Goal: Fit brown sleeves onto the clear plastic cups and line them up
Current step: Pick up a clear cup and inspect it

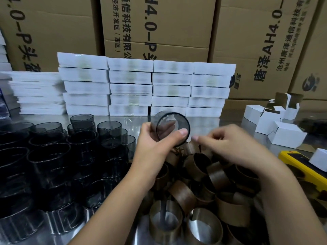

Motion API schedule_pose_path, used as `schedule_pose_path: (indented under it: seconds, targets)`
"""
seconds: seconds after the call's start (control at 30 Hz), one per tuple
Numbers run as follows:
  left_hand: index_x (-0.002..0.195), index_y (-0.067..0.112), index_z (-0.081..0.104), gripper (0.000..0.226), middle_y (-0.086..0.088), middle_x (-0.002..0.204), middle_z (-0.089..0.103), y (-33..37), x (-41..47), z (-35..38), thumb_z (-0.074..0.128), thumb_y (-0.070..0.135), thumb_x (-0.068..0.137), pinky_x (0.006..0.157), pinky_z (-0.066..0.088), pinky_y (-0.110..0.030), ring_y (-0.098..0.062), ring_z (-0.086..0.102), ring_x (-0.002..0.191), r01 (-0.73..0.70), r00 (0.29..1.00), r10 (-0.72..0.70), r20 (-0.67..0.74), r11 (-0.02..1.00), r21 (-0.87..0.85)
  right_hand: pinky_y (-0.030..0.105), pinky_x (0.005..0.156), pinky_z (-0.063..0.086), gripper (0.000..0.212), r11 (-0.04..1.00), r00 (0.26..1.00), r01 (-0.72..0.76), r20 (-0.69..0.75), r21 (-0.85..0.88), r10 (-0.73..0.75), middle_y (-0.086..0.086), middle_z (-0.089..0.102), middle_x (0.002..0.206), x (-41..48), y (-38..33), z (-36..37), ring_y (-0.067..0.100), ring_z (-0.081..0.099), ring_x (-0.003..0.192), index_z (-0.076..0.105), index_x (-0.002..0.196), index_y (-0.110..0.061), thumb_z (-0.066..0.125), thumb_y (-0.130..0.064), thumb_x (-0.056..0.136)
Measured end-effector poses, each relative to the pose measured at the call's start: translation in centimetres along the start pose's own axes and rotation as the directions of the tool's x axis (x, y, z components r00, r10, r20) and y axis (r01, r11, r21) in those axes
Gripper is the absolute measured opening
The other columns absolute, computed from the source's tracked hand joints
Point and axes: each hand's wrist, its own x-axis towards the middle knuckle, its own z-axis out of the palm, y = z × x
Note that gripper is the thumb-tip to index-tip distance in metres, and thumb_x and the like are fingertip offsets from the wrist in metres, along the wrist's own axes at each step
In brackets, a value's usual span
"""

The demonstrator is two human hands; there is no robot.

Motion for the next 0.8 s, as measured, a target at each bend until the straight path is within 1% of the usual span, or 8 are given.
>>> schedule_pose_path:
  seconds: [0.17, 0.27, 0.33, 0.43, 0.53, 0.6, 0.67, 0.8]
  targets:
    - [0.124, 0.018, 0.049, 0.086, -0.006, 0.104, 0.07, 0.2, 0.0, 0.0, 0.083, 0.035, 0.048, 0.081, 0.056, -0.032, -0.023, 0.071, 0.095, 0.106, 0.993, -0.111, -0.041, 0.988, -0.108, 0.018, 0.052, 0.044, 0.03, 0.978, 0.95, -0.017, 0.3, -0.209, 0.081, -0.012, 0.062, 0.055, 0.0, -0.1, 1.0, -0.001, 0.055, 0.054, 0.071, 0.061, -0.028, 0.078, -0.058, 0.059]
    - [0.119, 0.045, 0.048, 0.072, -0.012, 0.116, 0.065, 0.5, 0.1, -0.2, 0.083, 0.027, 0.06, 0.074, 0.058, -0.028, -0.031, 0.071, 0.095, 0.116, 0.992, -0.122, -0.018, 0.973, -0.201, 0.015, 0.048, 0.037, 0.026, 0.985, 0.949, -0.007, 0.308, -0.173, 0.061, -0.014, 0.055, 0.046, 0.4, 0.0, 1.4, -0.002, 0.049, 0.045, 0.068, 0.057, -0.025, 0.077, -0.047, 0.07]
    - [0.117, 0.044, 0.053, 0.065, -0.011, 0.114, 0.066, 0.6, 0.1, -0.4, 0.086, 0.026, 0.064, 0.068, 0.057, -0.026, -0.033, 0.072, 0.091, 0.118, 0.992, -0.125, -0.013, 0.964, -0.238, 0.015, 0.047, 0.035, 0.031, 0.997, 0.967, -0.042, 0.246, -0.066, 0.057, -0.012, 0.05, 0.044, 0.6, 0.2, 1.0, 0.0, 0.044, 0.042, 0.064, 0.057, -0.022, 0.072, -0.044, 0.077]
    - [0.115, 0.025, 0.06, 0.053, -0.009, 0.111, 0.066, 0.6, 0.2, -0.5, 0.083, 0.024, 0.067, 0.069, 0.057, -0.026, -0.033, 0.071, 0.096, 0.126, 0.991, -0.132, -0.013, 0.964, -0.235, 0.014, 0.041, 0.03, 0.031, 0.956, 0.985, -0.11, 0.157, 0.27, 0.069, -0.008, 0.044, 0.046, 0.5, 0.3, 0.3, 0.006, 0.038, 0.041, 0.057, 0.061, -0.019, 0.063, -0.035, 0.087]
    - [0.109, 0.023, 0.06, 0.049, -0.009, 0.11, 0.065, 0.3, 0.3, -0.4, 0.077, 0.02, 0.064, 0.074, 0.058, -0.033, -0.022, 0.07, 0.096, 0.129, 0.991, -0.134, -0.019, 0.979, -0.16, 0.014, 0.034, 0.027, 0.026, 0.806, 0.987, -0.116, 0.157, 0.58, 0.029, -0.003, 0.045, 0.043, 0.4, 0.0, 0.1, 0.008, 0.037, 0.036, 0.052, 0.068, -0.018, 0.053, -0.02, 0.094]
    - [0.106, 0.025, 0.059, 0.049, -0.005, 0.103, 0.065, 0.1, 0.2, -0.2, 0.077, 0.019, 0.061, 0.077, 0.059, -0.039, -0.014, 0.07, 0.084, 0.12, 0.991, -0.126, -0.037, 0.985, -0.123, 0.018, 0.039, 0.038, 0.03, 0.651, 0.991, -0.063, 0.124, 0.757, -0.048, 0.001, 0.054, 0.053, 0.4, -0.4, 0.3, 0.011, 0.046, 0.044, 0.056, 0.066, -0.017, 0.048, -0.011, 0.094]
    - [0.106, 0.025, 0.059, 0.05, -0.005, 0.104, 0.065, 0.1, 0.2, -0.2, 0.077, 0.019, 0.06, 0.078, 0.059, -0.039, -0.014, 0.069, 0.084, 0.126, 0.989, -0.135, -0.062, 0.984, -0.127, 0.022, 0.047, 0.044, 0.035, 0.564, 0.997, -0.008, 0.054, 0.826, -0.064, 0.002, 0.057, 0.061, 0.6, -0.6, 0.6, 0.014, 0.051, 0.053, 0.06, 0.056, -0.022, 0.049, -0.018, 0.089]
    - [0.119, 0.015, 0.056, 0.057, -0.015, 0.117, 0.063, 0.3, 0.3, -0.4, 0.079, 0.021, 0.068, 0.07, 0.058, -0.03, -0.029, 0.069, 0.101, 0.151, 0.983, -0.166, -0.082, 0.974, -0.17, 0.024, 0.061, 0.049, 0.031, 0.604, 0.999, 0.046, -0.035, 0.795, -0.031, -0.001, 0.066, 0.067, 0.7, -0.7, 0.9, 0.012, 0.062, 0.064, 0.071, 0.067, -0.025, 0.061, -0.053, 0.074]
